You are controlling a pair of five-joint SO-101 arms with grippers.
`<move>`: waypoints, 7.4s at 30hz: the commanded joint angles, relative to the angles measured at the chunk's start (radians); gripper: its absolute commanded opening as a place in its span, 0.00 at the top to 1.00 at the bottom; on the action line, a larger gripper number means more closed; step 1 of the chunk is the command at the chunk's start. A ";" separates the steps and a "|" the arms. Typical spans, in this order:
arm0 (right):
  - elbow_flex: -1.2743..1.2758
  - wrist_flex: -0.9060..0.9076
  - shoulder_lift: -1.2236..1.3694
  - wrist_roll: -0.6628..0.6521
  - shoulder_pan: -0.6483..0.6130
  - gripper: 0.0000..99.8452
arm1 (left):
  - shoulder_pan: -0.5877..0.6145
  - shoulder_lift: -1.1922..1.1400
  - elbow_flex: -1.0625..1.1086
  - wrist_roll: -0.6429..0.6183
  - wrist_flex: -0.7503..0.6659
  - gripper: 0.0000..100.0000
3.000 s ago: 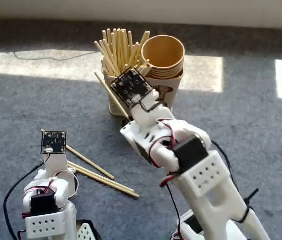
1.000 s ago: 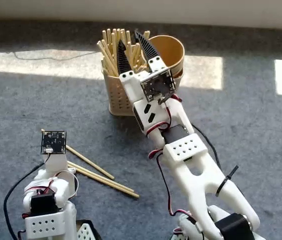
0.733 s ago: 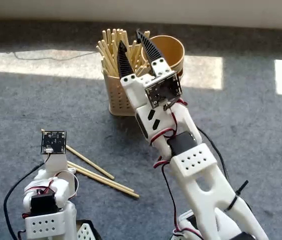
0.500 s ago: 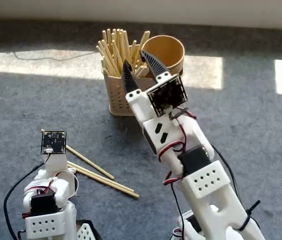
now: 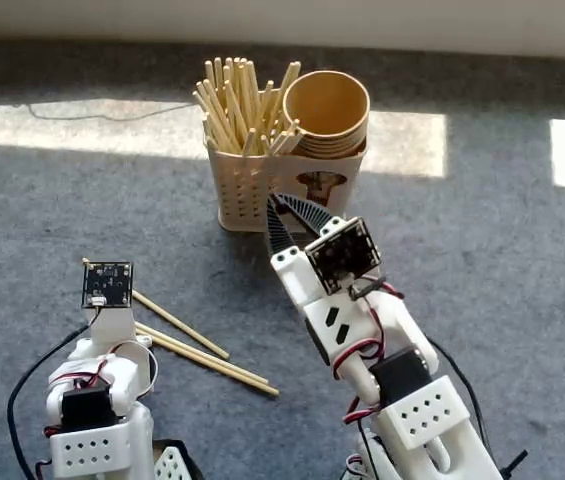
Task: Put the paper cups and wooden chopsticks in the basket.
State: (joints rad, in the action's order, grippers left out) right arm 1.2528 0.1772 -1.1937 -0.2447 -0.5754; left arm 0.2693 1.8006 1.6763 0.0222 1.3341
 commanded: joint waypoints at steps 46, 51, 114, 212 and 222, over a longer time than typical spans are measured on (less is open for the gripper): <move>0.536 0.926 -0.642 0.430 0.217 0.99 | -0.077 -0.015 0.021 0.005 0.002 1.00; 0.536 0.935 -0.642 0.430 0.217 0.99 | -0.110 -0.015 0.021 0.005 0.002 1.00; 0.535 0.938 -0.642 0.430 0.275 0.99 | 0.211 -1.593 -0.995 -0.235 -0.390 0.80; 0.535 0.938 -0.642 0.430 0.277 0.99 | -0.432 -2.353 -3.264 -0.229 -0.239 0.99; 0.535 0.938 -0.642 0.430 0.277 0.99 | -0.430 -2.440 -3.338 -0.232 0.066 0.86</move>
State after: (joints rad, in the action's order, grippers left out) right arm 1.6763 1.1101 -1.8167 0.1757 -0.3084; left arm -0.1542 -0.6544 -1.6210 -0.2048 1.3326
